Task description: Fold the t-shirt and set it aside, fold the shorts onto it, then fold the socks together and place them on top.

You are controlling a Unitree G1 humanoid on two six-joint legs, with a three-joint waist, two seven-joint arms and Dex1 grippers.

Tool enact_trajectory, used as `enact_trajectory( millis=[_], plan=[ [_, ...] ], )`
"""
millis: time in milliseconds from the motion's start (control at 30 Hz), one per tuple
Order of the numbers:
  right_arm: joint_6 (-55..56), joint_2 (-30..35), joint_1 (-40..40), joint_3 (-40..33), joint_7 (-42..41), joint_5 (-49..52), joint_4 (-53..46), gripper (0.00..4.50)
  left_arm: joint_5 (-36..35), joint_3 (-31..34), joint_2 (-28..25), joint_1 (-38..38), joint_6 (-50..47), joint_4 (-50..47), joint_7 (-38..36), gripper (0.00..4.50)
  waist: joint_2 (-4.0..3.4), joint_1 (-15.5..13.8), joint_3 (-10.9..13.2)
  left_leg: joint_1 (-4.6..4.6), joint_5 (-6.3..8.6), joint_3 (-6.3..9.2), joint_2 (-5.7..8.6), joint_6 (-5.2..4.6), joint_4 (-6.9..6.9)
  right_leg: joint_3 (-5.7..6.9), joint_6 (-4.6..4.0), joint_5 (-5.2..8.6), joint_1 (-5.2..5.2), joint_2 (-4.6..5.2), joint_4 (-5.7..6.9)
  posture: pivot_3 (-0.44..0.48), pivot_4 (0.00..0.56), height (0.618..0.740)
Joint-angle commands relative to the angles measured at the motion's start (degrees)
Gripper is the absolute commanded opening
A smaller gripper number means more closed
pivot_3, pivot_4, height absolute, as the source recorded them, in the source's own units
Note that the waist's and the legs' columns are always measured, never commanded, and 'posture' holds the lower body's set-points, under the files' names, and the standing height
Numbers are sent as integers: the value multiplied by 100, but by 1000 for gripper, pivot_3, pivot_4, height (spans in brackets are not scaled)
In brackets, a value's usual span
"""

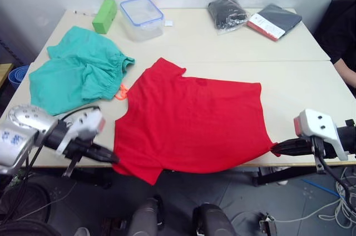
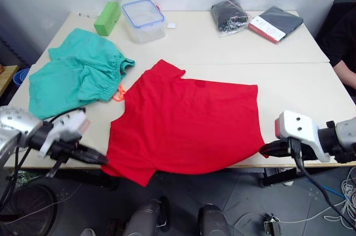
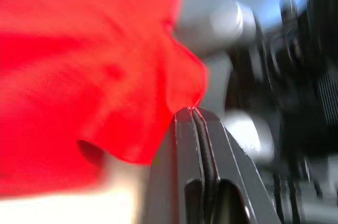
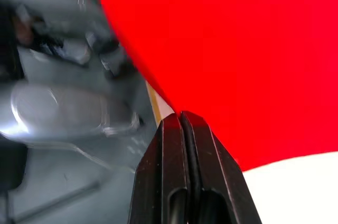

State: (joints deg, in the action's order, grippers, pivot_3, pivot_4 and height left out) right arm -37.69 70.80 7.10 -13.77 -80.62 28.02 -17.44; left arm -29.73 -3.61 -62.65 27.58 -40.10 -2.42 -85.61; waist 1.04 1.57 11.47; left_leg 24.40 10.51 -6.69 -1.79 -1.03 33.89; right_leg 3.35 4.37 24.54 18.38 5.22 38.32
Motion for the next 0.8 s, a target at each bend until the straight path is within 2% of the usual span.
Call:
enact_trajectory(
  millis=[33, 133, 200, 333, 533, 800],
  plan=[
    [-582, -54, 481, 319, 24, 319, 386, 22, 202, -149, 424, 672, -380, 768, 483, 0, 2, 0, 1, 10, -3, 0, 0, 5, 2, 0, 0, 0, 8, 0, 0, 0, 150, 740],
    [-829, -264, 960, 750, 173, 254, 916, 22, 729, -249, 1158, 1418, -333, 1717, 1440, 0, 13, -2, 7, 10, -5, -1, 0, 7, 18, 1, 4, 1, 5, -1, 8, 0, 150, 740],
    [-1059, -506, 1290, 901, 378, 260, 1282, 22, 787, -119, 1549, 1728, -344, 2174, 1792, 0, 20, 4, 11, 22, -4, 0, 0, 6, 37, 3, 8, 0, 12, -1, 23, 0, 150, 740],
    [-1392, -894, 1785, 1035, 744, 229, 1937, 22, 1039, -9, 2016, 2127, -221, 2984, 2398, 0, 25, 17, 14, 52, -3, 1, -2, 4, 73, 5, 13, 1, 30, -1, 39, 0, 150, 740],
    [-1583, -1038, 2018, 1005, 1008, 209, 2465, 22, 1261, -26, 2048, 2031, -62, 3242, 2492, 0, 25, -1, 14, 79, -2, 4, -3, 2, 100, 12, 13, 1, 50, -1, 57, 0, 150, 740],
    [-1337, -1066, 1747, 1029, 1185, -20, 2630, 22, 1310, 140, 2006, 1843, -41, 3173, 2535, 0, 25, -9, 14, 79, 2, 7, -1, -2, 109, 16, 15, 1, 44, 3, 58, 0, 150, 740]
  ],
)
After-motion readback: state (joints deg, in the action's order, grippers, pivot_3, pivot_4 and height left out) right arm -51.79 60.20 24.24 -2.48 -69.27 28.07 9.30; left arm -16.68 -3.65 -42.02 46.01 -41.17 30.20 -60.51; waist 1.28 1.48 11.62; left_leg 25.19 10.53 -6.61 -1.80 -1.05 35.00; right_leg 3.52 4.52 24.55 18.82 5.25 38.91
